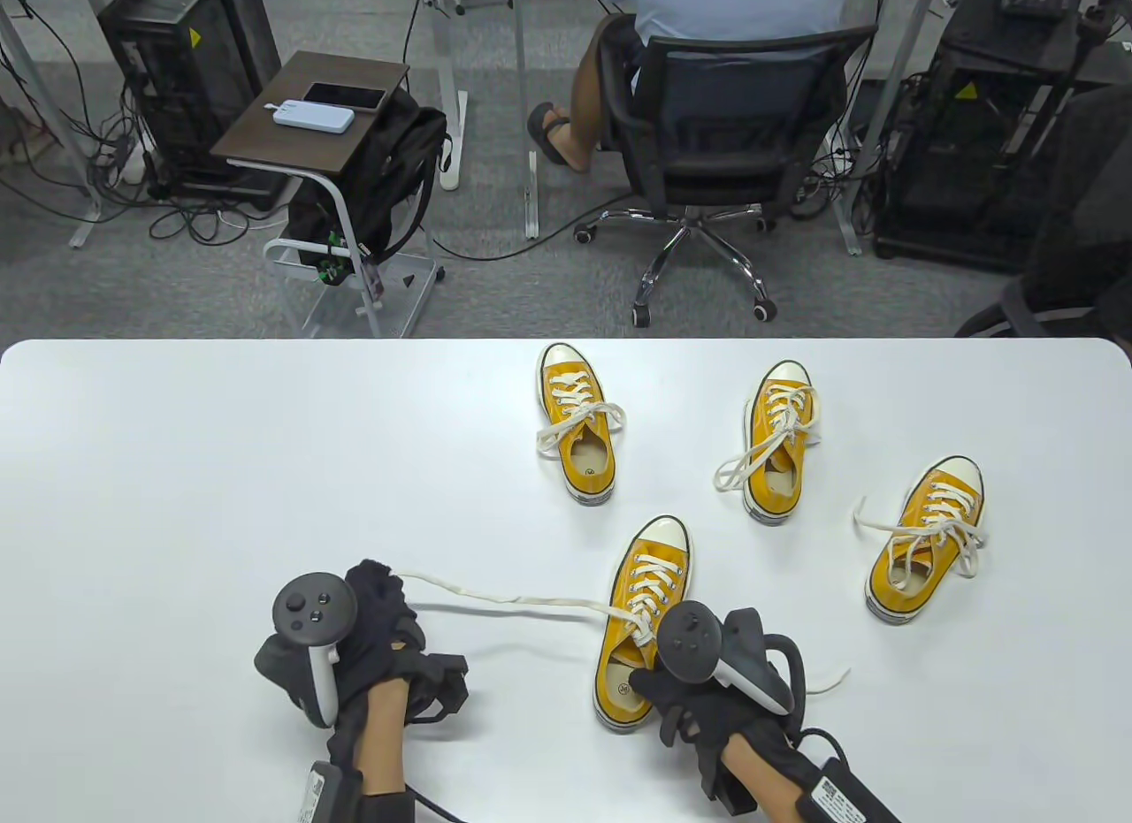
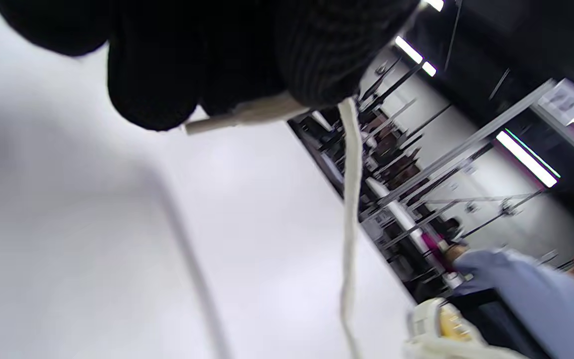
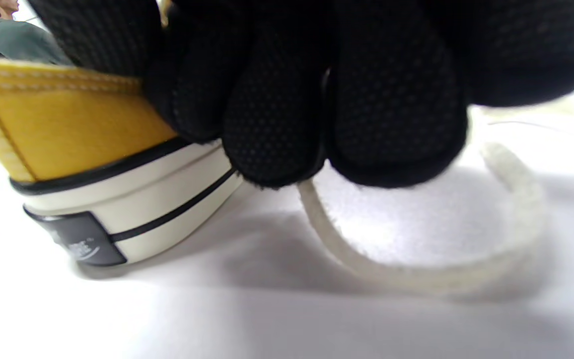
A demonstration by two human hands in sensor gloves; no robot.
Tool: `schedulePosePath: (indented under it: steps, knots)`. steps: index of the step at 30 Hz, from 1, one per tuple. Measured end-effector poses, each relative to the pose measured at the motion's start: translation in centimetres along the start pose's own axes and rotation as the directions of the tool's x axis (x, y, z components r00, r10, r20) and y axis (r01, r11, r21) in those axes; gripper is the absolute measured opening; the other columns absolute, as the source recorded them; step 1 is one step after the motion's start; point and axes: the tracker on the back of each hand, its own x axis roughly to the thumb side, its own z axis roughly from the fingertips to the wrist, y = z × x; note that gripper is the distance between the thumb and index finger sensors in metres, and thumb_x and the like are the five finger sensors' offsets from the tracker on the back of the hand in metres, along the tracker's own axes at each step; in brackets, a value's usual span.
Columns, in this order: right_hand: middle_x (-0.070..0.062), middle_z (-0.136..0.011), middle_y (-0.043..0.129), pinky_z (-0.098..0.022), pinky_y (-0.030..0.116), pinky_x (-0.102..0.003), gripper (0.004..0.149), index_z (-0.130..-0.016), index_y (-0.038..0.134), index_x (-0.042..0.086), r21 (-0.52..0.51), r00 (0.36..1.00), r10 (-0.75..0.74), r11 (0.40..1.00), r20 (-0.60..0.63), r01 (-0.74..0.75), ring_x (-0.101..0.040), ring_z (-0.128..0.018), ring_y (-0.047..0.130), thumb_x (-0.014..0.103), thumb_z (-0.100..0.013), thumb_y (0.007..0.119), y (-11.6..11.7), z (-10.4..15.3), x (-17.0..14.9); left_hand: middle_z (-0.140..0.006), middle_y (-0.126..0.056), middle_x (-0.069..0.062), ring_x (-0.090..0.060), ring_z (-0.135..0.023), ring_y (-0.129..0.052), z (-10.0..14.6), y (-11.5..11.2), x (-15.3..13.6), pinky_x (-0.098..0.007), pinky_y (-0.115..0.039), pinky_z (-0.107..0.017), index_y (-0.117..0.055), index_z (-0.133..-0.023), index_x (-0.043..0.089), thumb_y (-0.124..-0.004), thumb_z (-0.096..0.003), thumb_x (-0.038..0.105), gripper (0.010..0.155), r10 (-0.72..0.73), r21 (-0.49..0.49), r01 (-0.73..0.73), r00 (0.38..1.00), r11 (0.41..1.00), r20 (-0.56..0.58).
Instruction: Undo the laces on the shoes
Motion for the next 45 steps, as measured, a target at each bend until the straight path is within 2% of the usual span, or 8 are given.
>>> schedulePosePath:
  steps: [9,14,18,21,24,34,37,45]
  knots:
    - [-0.011,-0.054,0.104,-0.029,0.083,-0.055,0.037,-0.062,0.092,0.021,0.035,0.996,-0.081,0.996,0.028,0.08,-0.036,-0.035,0.102,0.05,-0.042,0.081,-1.2,0.6,-1.1,-0.103,-0.078,-0.013,-0.04,-0.078,-0.088,1.1,-1.8,2.0,-0.052,-0.076,-0.051,-0.079,-0.099,0.026,-0.077,-0.0499,0.032,0.05,-0.171,-0.058,0.175,0.982,0.983,0.078]
    - [-0.01,-0.051,0.103,-0.029,0.083,-0.054,0.036,-0.063,0.092,0.02,-0.09,0.985,-0.17,0.981,0.029,0.172,-0.035,-0.034,0.102,0.048,-0.042,0.083,-3.3,1.4,-2.4,-0.099,-0.083,-0.012,-0.041,-0.077,-0.089,2.8,-2.8,3.8,-0.053,-0.076,-0.051,-0.083,-0.096,0.026,-0.079,-0.049,0.04,0.049,-0.148,-0.092,0.171,0.964,0.981,0.221]
    - [-0.014,-0.072,0.095,-0.04,0.08,-0.057,0.051,-0.083,0.08,0.019,-0.252,0.989,-0.148,0.956,0.019,0.148,-0.038,-0.049,0.097,0.046,-0.04,0.087,-3.2,1.1,-2.5,-0.092,-0.09,-0.01,-0.04,-0.074,-0.092,4.9,-4.3,5.9,-0.052,-0.078,-0.049,-0.087,-0.091,0.027,-0.08,-0.0481,0.041,0.045,-0.068,-0.161,0.14,0.92,0.977,0.387]
    - [-0.015,-0.078,0.091,-0.042,0.079,-0.057,0.057,-0.088,0.077,0.018,-0.202,0.996,-0.084,0.976,-0.003,0.081,-0.038,-0.052,0.096,0.045,-0.039,0.087,-1.8,0.1,-1.9,-0.087,-0.095,-0.007,-0.038,-0.07,-0.095,6.8,-5.8,7.2,-0.051,-0.08,-0.047,-0.091,-0.086,0.028,-0.081,-0.0475,0.041,0.042,0.009,-0.243,0.129,0.868,0.961,0.496]
    - [-0.01,-0.067,0.098,-0.039,0.081,-0.057,0.039,-0.075,0.088,0.022,-0.249,0.992,-0.126,0.96,0.025,0.128,-0.037,-0.047,0.099,0.038,-0.04,0.088,-1.2,-0.2,-1.5,-0.084,-0.097,-0.006,-0.037,-0.069,-0.097,8.5,-7.2,8.2,-0.051,-0.081,-0.046,-0.093,-0.084,0.03,-0.083,-0.0466,0.041,0.04,0.048,-0.279,0.138,0.82,0.95,0.57]
    - [-0.01,-0.072,0.098,-0.04,0.082,-0.056,0.035,-0.076,0.084,0.03,-0.374,0.968,-0.245,0.894,0.051,0.246,-0.036,-0.05,0.1,0.037,-0.042,0.084,-1.9,0.3,-2.1,-0.086,-0.095,-0.001,-0.033,-0.069,-0.098,11.5,-10.7,9.2,-0.048,-0.083,-0.045,-0.088,-0.087,0.035,-0.089,-0.0428,0.043,0.045,0.009,-0.203,0.2,0.691,0.959,0.723]
    - [-0.011,-0.074,0.097,-0.042,0.081,-0.056,0.035,-0.076,0.084,0.031,-0.356,0.966,-0.253,0.899,0.059,0.257,-0.037,-0.052,0.099,0.036,-0.042,0.084,-1.8,0.1,-1.9,-0.099,-0.085,-0.003,-0.035,-0.076,-0.093,11.5,-11.6,9.3,-0.05,-0.08,-0.049,-0.074,-0.101,0.041,-0.089,-0.0435,0.041,0.06,-0.05,-0.184,0.247,0.713,0.951,0.7]
    - [-0.011,-0.072,0.098,-0.04,0.082,-0.057,0.038,-0.078,0.082,0.022,-0.317,0.963,-0.264,0.909,0.062,0.269,-0.037,-0.05,0.1,0.035,-0.042,0.085,-2.1,0.2,-2.1,-0.086,-0.096,-0.002,-0.034,-0.07,-0.098,11.4,-11.6,9.3,-0.049,-0.082,-0.046,-0.09,-0.081,0.034,-0.089,-0.0427,0.041,0.039,-0.061,-0.141,0.223,0.709,0.965,0.702]
